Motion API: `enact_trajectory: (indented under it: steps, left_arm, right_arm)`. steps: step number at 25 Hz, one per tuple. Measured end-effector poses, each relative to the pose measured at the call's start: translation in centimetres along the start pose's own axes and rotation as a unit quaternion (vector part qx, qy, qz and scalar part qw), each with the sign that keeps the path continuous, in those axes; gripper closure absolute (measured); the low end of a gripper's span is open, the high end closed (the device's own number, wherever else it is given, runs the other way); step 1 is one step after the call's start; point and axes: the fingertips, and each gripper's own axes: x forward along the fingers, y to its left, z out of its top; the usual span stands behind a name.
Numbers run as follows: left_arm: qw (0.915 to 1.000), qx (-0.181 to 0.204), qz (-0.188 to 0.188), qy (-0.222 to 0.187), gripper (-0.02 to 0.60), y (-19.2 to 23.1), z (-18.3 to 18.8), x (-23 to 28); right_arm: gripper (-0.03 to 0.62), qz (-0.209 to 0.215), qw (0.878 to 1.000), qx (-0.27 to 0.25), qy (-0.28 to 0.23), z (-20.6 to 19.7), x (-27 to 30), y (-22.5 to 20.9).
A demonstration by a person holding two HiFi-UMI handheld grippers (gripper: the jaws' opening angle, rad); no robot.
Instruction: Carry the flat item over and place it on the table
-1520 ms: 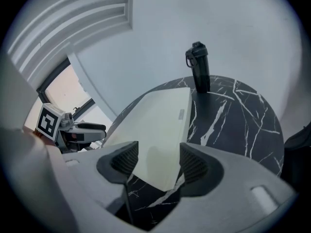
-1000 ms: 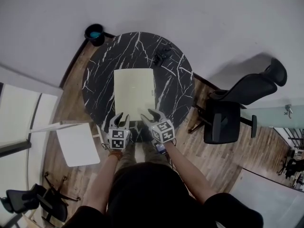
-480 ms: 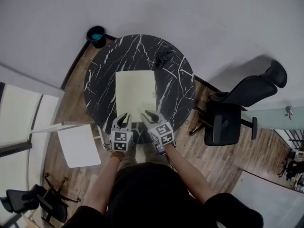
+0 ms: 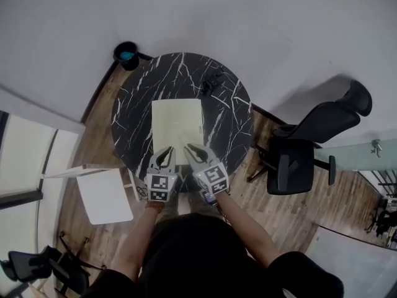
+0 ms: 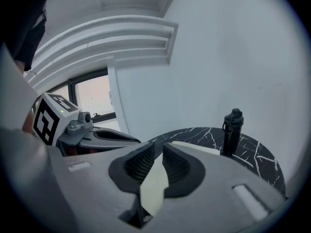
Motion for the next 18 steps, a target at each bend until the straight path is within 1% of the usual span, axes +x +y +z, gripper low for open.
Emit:
enact_trajectory:
  steps: [4,7,10,13,15,17,18]
  left_arm:
    - [0.9995,0.009,-0.004,-0.031,0.557,-0.5,3.0,-0.6]
    - [0.9984,0.012,-0.007,-0.054,0.557,-0.8,5.3,-1.4]
    - [0.9965,0.02,-0.005,-0.081,0.557,-1.2,7.4,-2.6]
    - [0.9937,0.032,-0.001,-0.108,0.557,-1.8,9.2,-4.2]
    - [0.9909,0.046,0.001,-0.126,0.557,-2.3,10.4,-5.3]
    - [0.9879,0.058,0.003,-0.143,0.557,-2.6,11.5,-6.3]
    - [0.9874,0.053,0.005,-0.149,0.557,-2.8,12.0,-6.8]
  right_arm:
    - [0.548,-0.007,0.999,-0.013,-0.036,3.1,-1.2,0.1]
    - [0.549,-0.012,0.997,-0.011,-0.075,6.0,-2.5,0.3]
    - [0.553,-0.023,0.994,-0.01,-0.105,8.0,-4.0,0.6]
    - [0.571,-0.035,0.989,-0.025,-0.139,10.3,-5.8,1.4]
    - [0.574,-0.04,0.986,-0.033,-0.156,11.2,-7.0,2.2]
    - [0.574,-0.043,0.984,-0.049,-0.164,12.0,-7.9,3.3]
    - [0.574,-0.043,0.984,-0.058,-0.166,12.6,-8.1,3.9]
